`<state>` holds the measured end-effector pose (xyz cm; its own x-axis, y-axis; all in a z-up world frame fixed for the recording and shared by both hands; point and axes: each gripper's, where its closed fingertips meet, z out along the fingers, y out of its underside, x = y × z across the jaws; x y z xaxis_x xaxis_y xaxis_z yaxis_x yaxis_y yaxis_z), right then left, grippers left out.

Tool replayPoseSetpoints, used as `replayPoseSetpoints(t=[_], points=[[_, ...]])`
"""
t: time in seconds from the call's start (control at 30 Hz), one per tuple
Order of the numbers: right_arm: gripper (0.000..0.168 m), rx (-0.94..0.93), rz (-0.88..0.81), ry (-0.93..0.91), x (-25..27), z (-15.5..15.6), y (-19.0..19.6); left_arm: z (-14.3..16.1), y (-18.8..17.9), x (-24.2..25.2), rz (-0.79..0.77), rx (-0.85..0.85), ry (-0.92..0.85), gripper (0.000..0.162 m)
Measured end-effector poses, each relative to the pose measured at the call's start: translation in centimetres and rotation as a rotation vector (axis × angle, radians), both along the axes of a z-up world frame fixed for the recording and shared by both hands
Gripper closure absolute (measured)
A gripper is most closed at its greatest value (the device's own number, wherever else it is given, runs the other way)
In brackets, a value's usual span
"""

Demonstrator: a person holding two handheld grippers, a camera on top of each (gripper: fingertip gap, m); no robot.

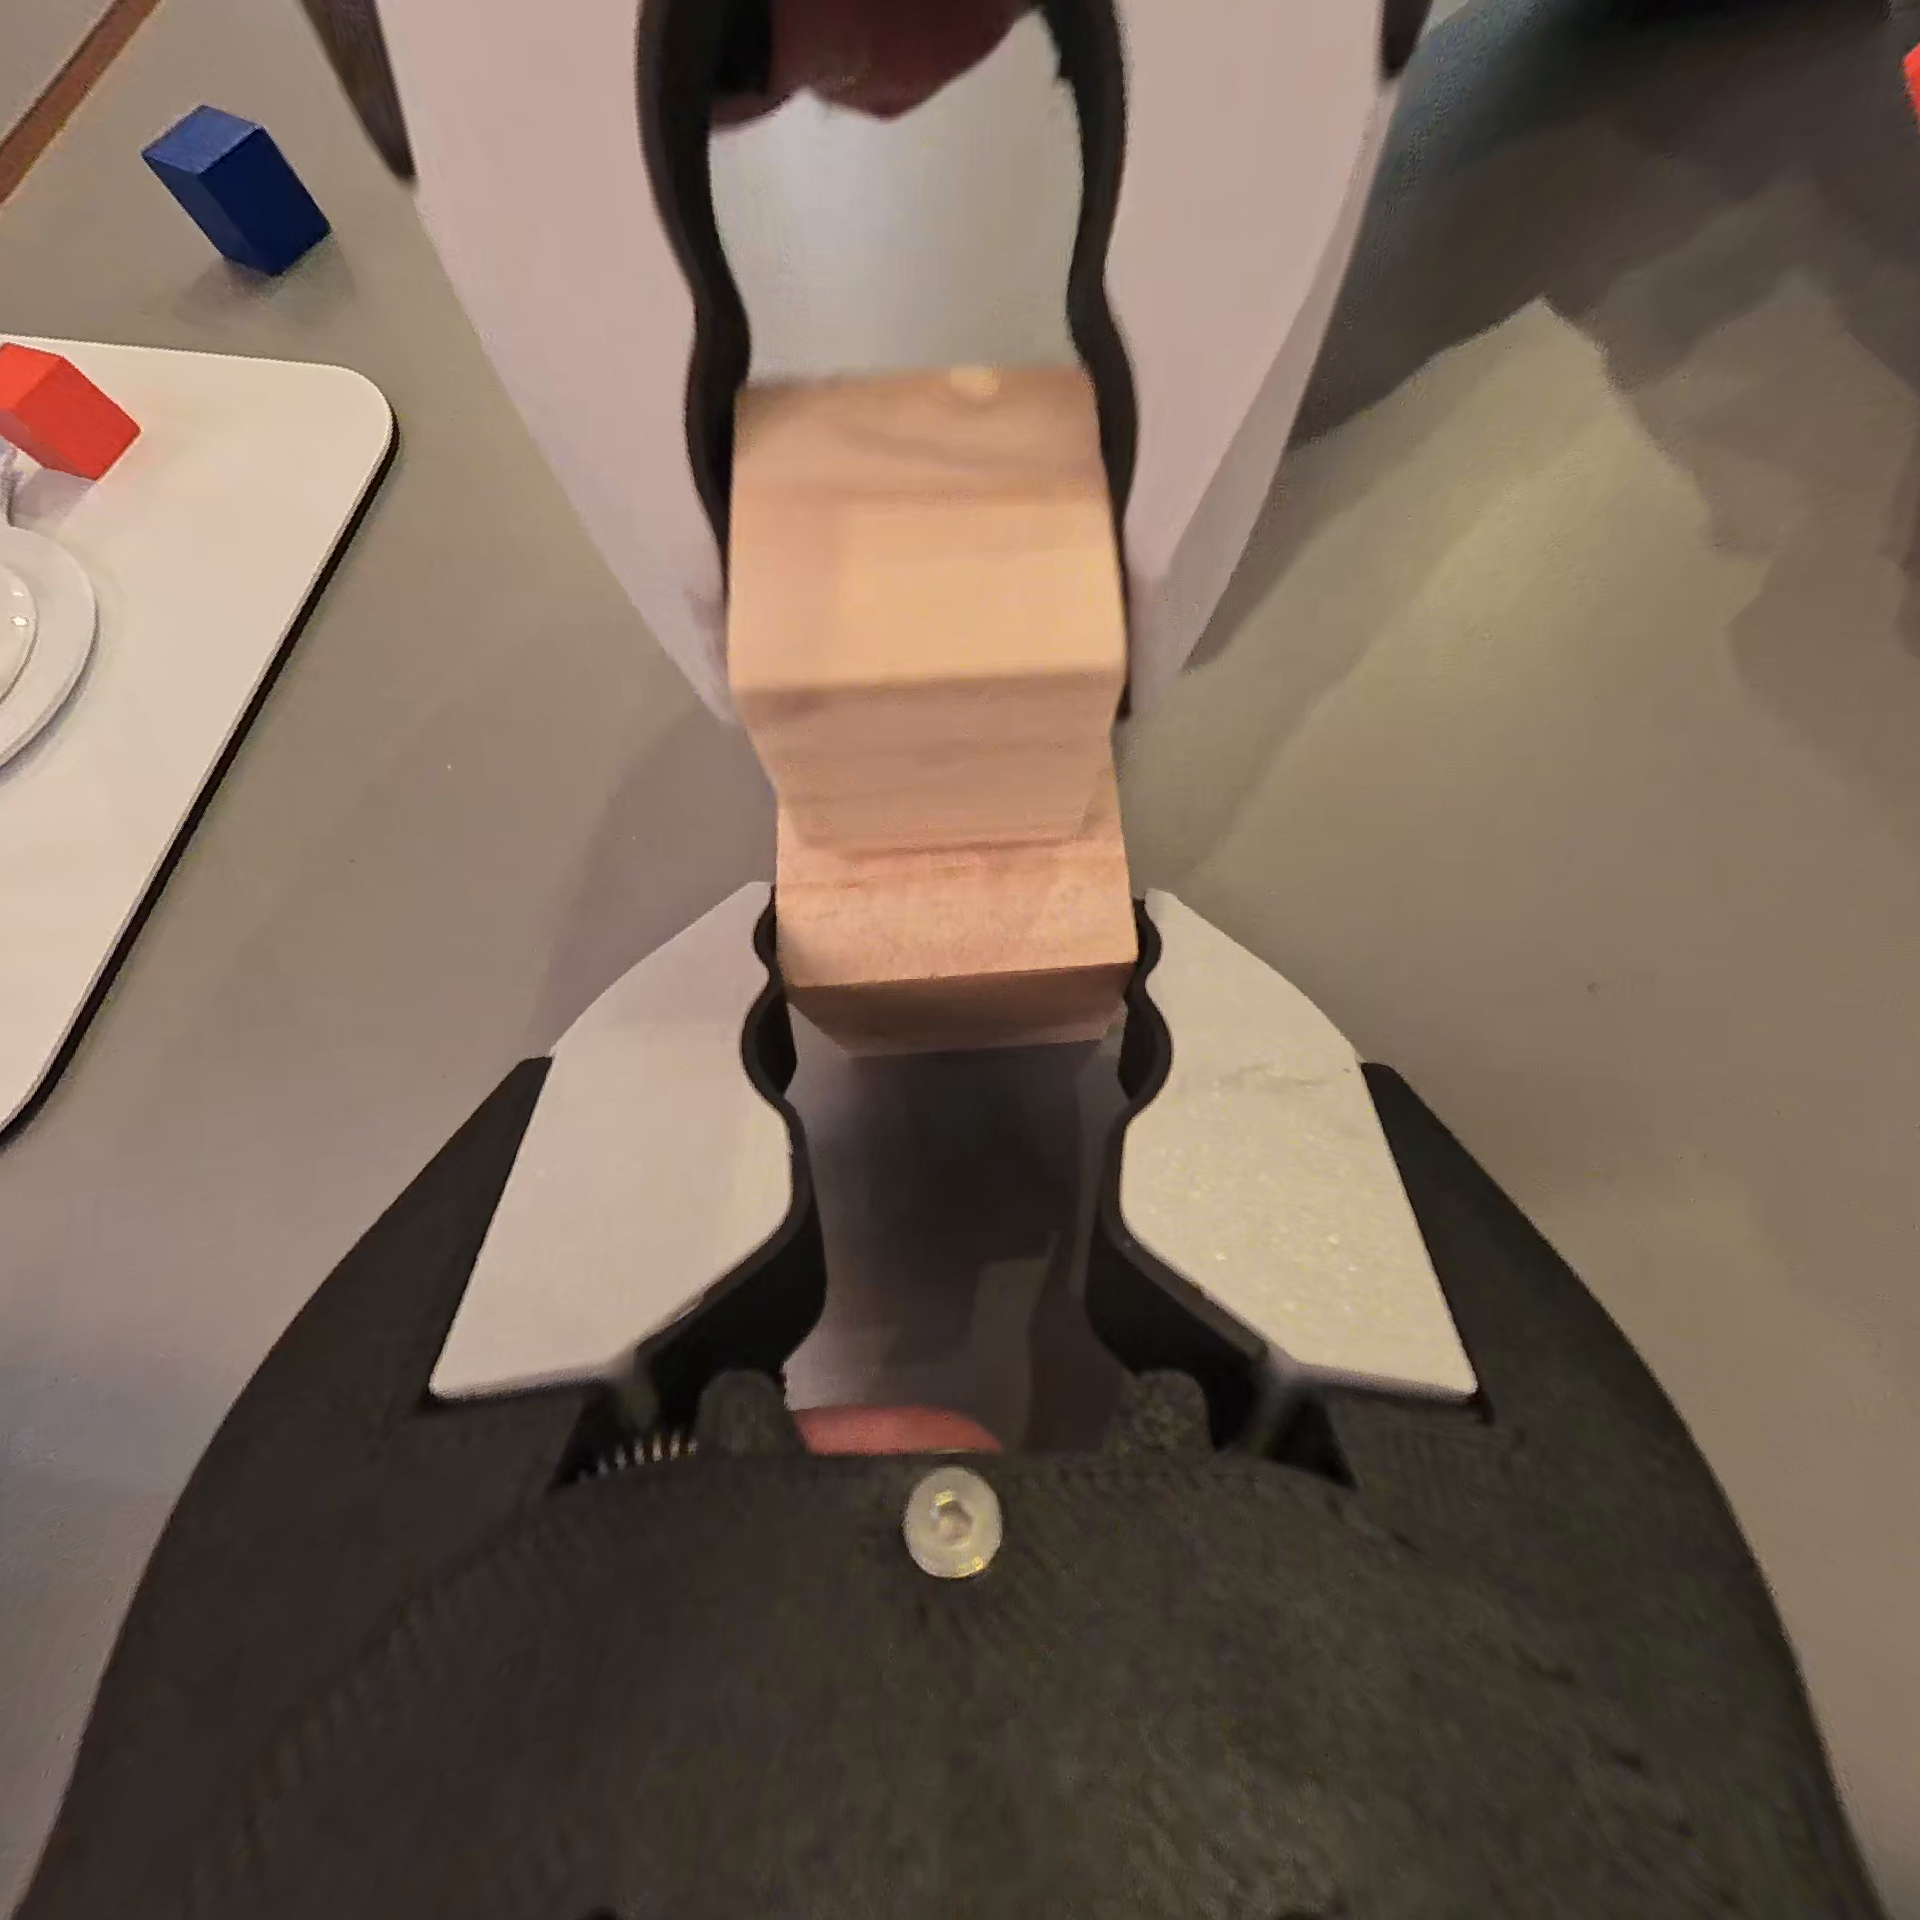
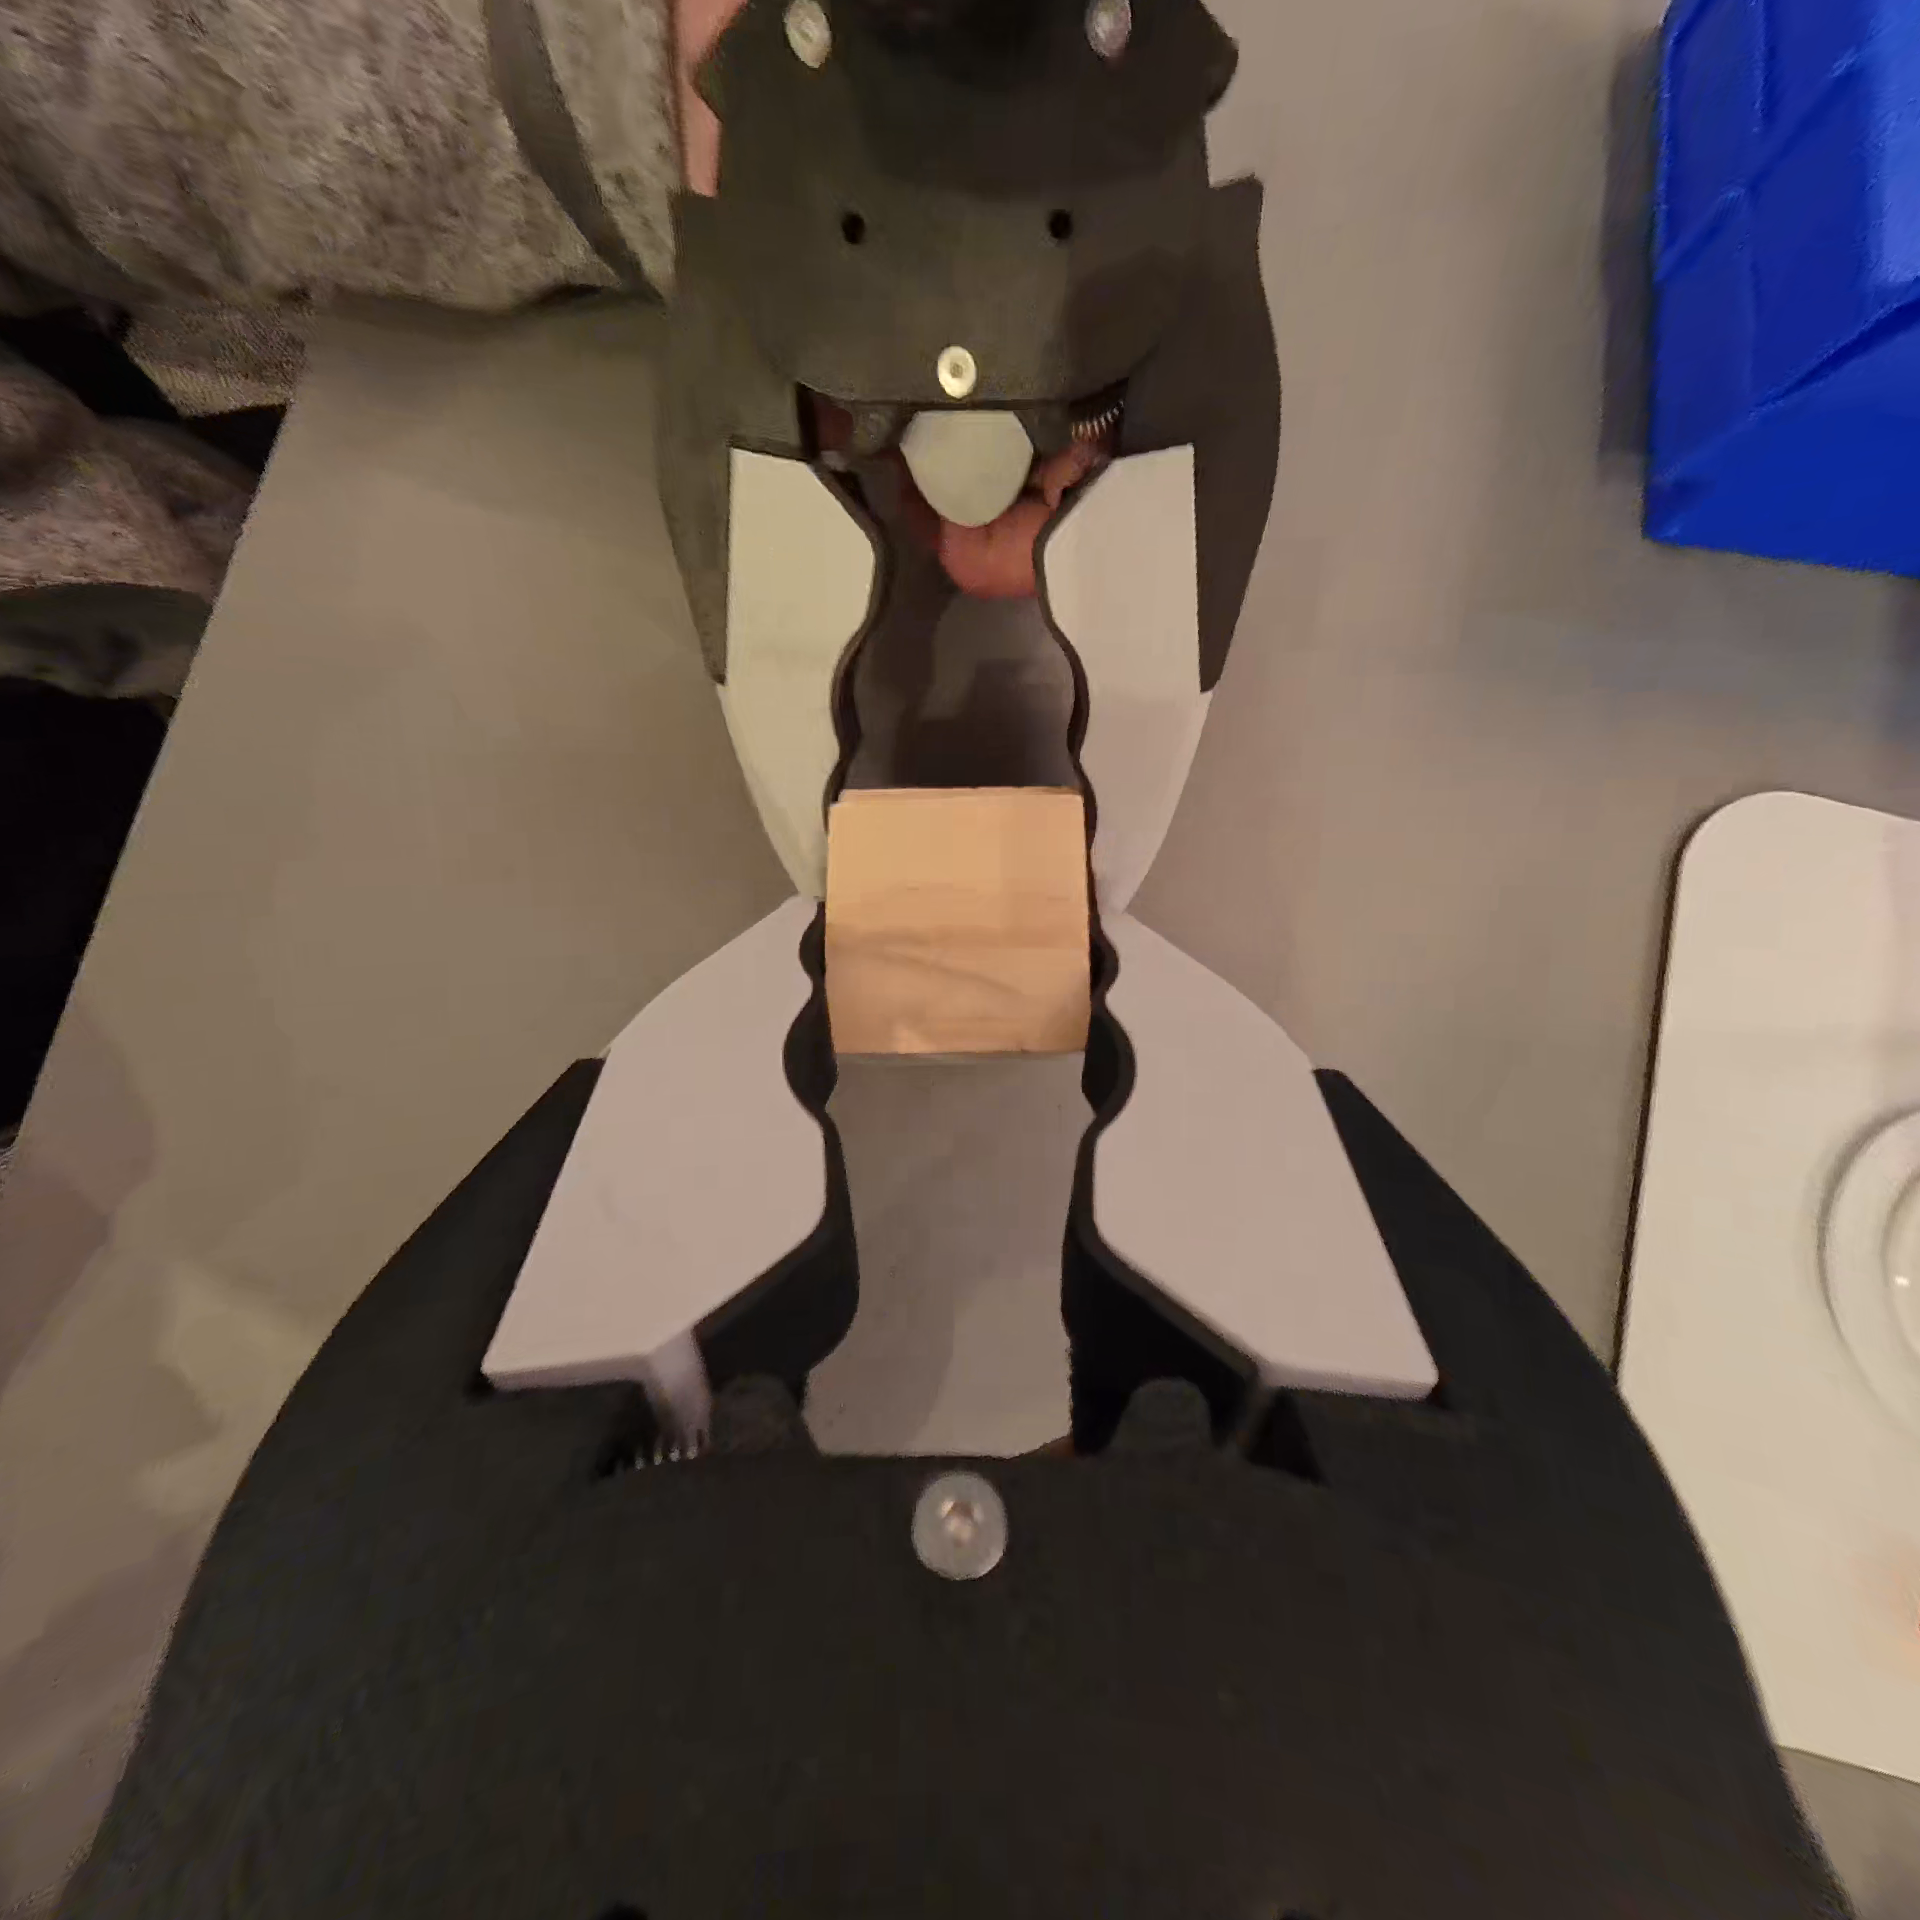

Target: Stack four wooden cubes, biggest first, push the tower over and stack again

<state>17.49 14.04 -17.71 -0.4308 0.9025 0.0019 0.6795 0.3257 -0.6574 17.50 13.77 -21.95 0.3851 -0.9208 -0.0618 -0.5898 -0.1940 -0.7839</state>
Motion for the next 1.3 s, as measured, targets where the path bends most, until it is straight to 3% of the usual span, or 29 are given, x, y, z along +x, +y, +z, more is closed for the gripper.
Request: replayPoseSetpoints(t=[0.13, 0.23, 0.3, 0.4, 0.6, 0.77, 0.9, 1.03, 1.1, 1.3], points=[[0.122, -0.044, -0.013, 0.007, -0.9, -0.3, -0.2, 0.0, 0.0, 0.0, -0.003, -0.002, 0.000, 0.101], [0.099, -0.013, -0.039, 0.033, -0.5, 0.3, 0.7, -0.1, -0.1, 0.0, -0.003, -0.011, 0.002, 0.101], [0.095, -0.026, -0.064, 0.080, 0.7, 1.7, 1.8, -0.4, -0.2, -0.2, 0.000, -0.027, 0.016, 0.101], [0.098, 0.051, -0.148, 0.125, 4.2, 2.8, 6.0, -1.2, -0.5, -0.6, -0.005, -0.048, 0.071, 0.095], [0.106, 0.274, -0.435, 0.196, 10.4, 0.5, 17.8, -1.2, -0.3, -0.8, 0.011, -0.070, 0.064, 0.080], [0.107, 0.222, -0.643, 0.182, 13.2, -2.3, 24.4, -1.3, -0.4, -0.8, 0.008, -0.079, 0.065, 0.080], [0.111, 0.184, -0.714, 0.154, 13.3, -3.7, 27.5, -1.1, -0.3, -0.9, 0.011, -0.085, 0.044, 0.080], [0.109, 0.121, -0.711, 0.123, 12.6, -4.6, 28.5, -0.3, 0.0, -2.2, 0.035, -0.085, -0.008, 0.078], [0.140, 0.097, -0.692, 0.113, 12.2, -4.9, 28.5, 0.8, 1.0, -3.6, 0.078, -0.071, -0.056, 0.079], [0.140, 0.084, -0.650, 0.124, 12.1, -4.9, 27.3, 7.8, 8.2, -5.3, 0.273, 0.125, -0.179, 0.101]])
